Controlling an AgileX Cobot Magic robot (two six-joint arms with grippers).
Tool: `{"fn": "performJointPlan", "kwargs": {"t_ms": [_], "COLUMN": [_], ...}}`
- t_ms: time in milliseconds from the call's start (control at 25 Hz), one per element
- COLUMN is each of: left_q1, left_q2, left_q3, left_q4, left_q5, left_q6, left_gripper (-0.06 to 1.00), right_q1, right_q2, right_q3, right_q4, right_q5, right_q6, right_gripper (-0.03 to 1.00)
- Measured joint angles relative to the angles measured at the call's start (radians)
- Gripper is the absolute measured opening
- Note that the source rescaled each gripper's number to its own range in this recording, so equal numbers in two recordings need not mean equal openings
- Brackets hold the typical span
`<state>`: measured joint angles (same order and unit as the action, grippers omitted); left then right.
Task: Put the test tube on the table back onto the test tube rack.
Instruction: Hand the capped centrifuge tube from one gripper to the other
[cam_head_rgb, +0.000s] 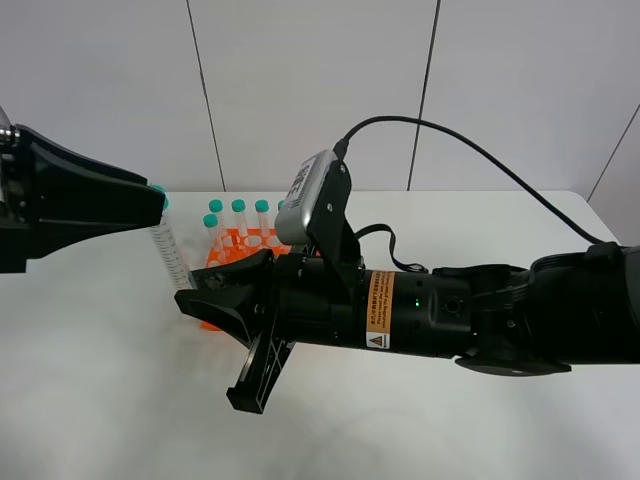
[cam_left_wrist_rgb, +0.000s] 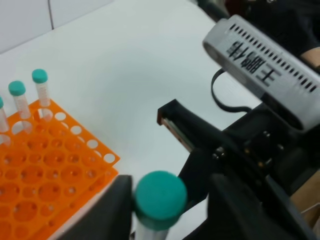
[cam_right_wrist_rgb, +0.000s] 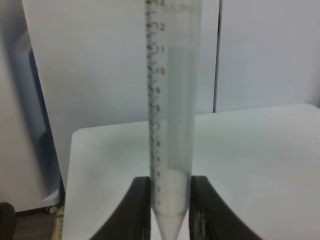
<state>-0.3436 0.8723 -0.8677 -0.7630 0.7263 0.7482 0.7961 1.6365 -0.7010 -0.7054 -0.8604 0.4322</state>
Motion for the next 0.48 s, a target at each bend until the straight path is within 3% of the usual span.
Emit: {"fn": "performJointPlan", "kwargs": {"t_ms": [120, 480], "left_q1": [0.000, 0.000], "left_q2": [0.000, 0.082], "left_q3": [0.000, 0.000], "left_q4": [-0.009, -0.067], "left_q5": [-0.007, -0.013], "left_q6": [0.000, 0.022], "left_gripper": [0.43, 0.47], "right_q1": [0.000, 0.000], "right_q2": [0.000, 0.000], "right_q3": [0.000, 0.000], "right_q4": [0.004, 0.011], "right_q5": [0.003, 0.003], "right_q6": [0.000, 0.000], "right_gripper": [0.32, 0.32]}}
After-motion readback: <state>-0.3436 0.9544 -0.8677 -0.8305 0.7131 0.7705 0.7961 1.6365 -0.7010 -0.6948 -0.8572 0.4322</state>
